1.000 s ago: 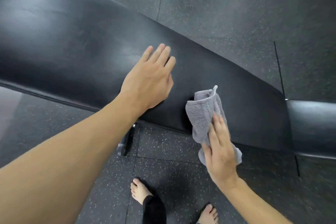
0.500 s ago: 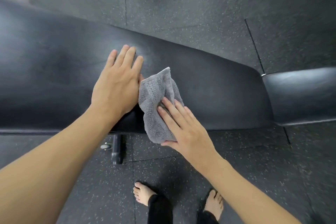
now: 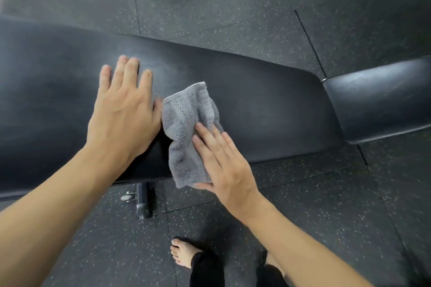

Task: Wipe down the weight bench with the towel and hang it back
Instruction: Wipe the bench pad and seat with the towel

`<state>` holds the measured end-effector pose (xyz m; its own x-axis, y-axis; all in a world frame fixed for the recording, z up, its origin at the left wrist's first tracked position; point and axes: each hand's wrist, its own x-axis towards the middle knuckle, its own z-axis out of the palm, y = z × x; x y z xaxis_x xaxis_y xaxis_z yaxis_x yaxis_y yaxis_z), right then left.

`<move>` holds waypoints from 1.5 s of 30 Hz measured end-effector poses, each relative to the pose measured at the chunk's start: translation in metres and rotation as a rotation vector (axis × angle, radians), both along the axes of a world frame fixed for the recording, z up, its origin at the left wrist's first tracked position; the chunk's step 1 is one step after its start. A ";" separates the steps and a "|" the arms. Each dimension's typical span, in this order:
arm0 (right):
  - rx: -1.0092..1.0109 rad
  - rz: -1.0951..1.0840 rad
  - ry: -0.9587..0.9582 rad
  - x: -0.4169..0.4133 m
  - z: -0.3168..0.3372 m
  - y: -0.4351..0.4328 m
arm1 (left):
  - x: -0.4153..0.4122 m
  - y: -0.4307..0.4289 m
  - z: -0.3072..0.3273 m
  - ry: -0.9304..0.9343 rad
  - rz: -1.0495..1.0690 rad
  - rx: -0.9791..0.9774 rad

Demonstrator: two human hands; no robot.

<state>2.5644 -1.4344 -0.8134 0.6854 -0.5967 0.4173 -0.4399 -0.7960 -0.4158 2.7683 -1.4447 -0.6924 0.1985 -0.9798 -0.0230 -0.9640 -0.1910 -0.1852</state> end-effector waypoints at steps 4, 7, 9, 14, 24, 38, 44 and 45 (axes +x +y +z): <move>0.064 -0.127 0.075 -0.082 -0.042 -0.034 | -0.043 -0.021 -0.030 0.012 -0.091 0.074; 0.347 -0.265 0.125 -0.145 -0.062 -0.058 | -0.071 -0.040 -0.053 -0.030 -0.148 0.102; 0.518 -0.318 0.114 -0.162 -0.062 -0.068 | -0.083 -0.052 -0.063 -0.048 -0.146 0.110; 0.592 -0.296 0.068 -0.150 -0.050 -0.055 | -0.102 -0.074 -0.076 -0.073 -0.136 0.158; 0.293 -0.025 -0.032 -0.080 -0.034 -0.040 | -0.100 -0.084 -0.076 -0.115 -0.155 0.239; 0.908 -0.592 0.030 -0.235 -0.086 -0.102 | -0.103 -0.082 -0.083 -0.063 -0.133 0.114; 1.069 -0.800 -0.220 -0.187 -0.050 -0.075 | -0.105 -0.081 -0.083 -0.051 -0.127 0.104; 1.062 -0.871 -0.308 -0.168 -0.043 -0.062 | -0.105 -0.081 -0.082 -0.048 -0.129 0.109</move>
